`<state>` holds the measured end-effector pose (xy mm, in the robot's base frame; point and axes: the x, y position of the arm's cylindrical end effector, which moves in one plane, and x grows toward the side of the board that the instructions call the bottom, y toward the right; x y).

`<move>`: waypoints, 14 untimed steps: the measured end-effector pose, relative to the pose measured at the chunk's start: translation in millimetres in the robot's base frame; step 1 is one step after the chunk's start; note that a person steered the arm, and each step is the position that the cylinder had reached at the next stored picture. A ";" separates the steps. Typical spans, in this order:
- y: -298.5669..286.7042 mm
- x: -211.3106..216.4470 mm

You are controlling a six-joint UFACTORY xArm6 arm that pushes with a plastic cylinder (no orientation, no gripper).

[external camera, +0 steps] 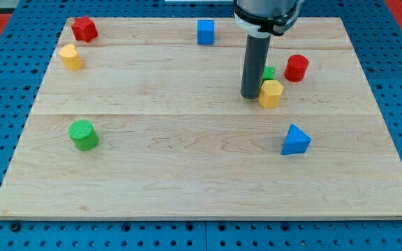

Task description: Move the yellow heart close to the yellow hexagon

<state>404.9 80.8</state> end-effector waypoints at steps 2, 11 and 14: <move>82.8 5.4; -361.3 -121.7; -154.8 -64.8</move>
<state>340.0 -74.0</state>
